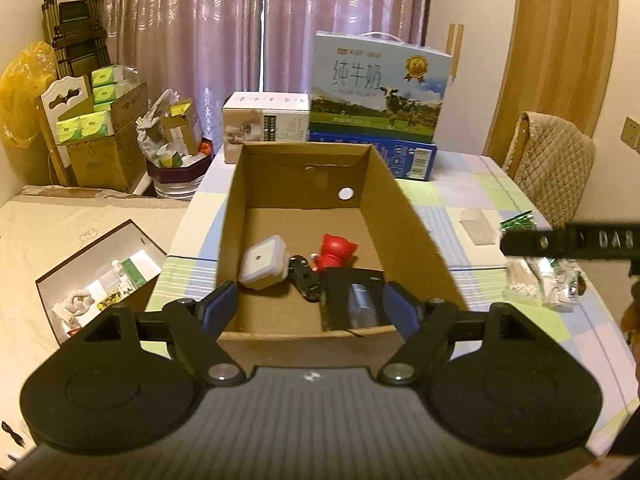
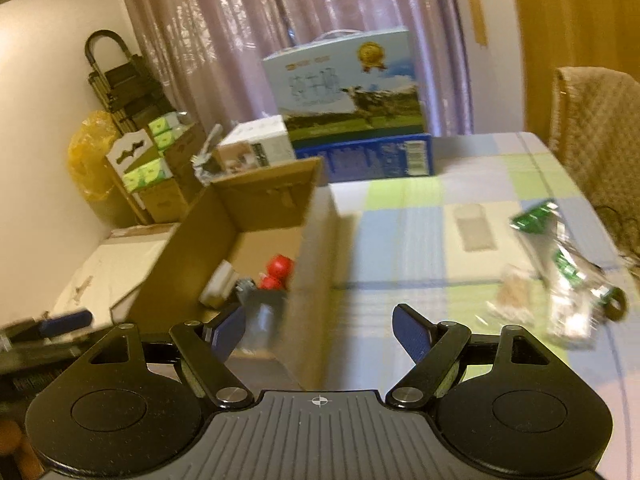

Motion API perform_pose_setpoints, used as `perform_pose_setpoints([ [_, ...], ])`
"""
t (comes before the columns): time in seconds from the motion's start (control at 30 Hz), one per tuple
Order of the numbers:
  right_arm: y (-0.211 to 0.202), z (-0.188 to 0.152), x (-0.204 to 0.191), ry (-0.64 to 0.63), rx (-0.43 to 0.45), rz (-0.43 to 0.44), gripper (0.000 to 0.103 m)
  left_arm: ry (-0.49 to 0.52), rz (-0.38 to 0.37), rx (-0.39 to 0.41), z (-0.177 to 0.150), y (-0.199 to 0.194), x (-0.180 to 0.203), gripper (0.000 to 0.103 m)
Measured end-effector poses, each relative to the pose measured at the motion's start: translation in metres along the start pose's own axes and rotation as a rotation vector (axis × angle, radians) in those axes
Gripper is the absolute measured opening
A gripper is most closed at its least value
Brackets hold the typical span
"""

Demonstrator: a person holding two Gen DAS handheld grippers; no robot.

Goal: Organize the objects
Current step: 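Lower the toy car and FLYCO box into the cardboard box and release, then move both tools back toward the cotton swabs and plastic bags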

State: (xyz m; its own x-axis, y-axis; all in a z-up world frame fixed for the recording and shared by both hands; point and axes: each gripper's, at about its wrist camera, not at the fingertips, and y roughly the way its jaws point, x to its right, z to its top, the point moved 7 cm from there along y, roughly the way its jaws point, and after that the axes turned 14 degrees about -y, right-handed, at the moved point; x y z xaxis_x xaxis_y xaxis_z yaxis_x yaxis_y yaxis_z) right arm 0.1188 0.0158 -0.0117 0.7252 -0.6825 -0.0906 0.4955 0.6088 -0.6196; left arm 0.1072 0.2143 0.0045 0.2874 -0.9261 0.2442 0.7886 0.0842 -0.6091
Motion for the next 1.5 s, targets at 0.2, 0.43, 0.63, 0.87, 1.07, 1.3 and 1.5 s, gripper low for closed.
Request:
perform_pose_setpoints([
  [0.2,-0.038,-0.039,0.039,0.047,-0.013,-0.081,0.078,0.006,-0.045,0.0,-0.015,-0.015,0.032,0.083],
  [0.43,-0.082,-0.072,0.093,0.116,-0.014,-0.194,0.078,0.041,-0.116,-0.012,-0.033,-0.024,0.083,0.091],
  [0.63,-0.107,-0.088,0.136,0.159,-0.005,-0.288,0.078,0.087,-0.183,-0.031,-0.046,-0.023,0.13,0.096],
  [0.87,-0.115,-0.097,0.168,0.215,-0.003,-0.327,0.078,0.131,-0.229,-0.066,-0.06,-0.006,0.178,0.099],
  [1.07,-0.105,-0.101,0.185,0.23,-0.004,-0.343,0.078,0.158,-0.236,-0.086,-0.066,0.014,0.203,0.1],
  [1.3,-0.079,-0.094,0.202,0.207,0.003,-0.347,0.078,0.166,-0.235,-0.12,-0.068,0.051,0.217,0.101],
  [1.5,-0.042,-0.09,0.21,0.151,-0.014,-0.339,0.078,0.175,-0.212,-0.139,-0.065,0.087,0.227,0.101],
])
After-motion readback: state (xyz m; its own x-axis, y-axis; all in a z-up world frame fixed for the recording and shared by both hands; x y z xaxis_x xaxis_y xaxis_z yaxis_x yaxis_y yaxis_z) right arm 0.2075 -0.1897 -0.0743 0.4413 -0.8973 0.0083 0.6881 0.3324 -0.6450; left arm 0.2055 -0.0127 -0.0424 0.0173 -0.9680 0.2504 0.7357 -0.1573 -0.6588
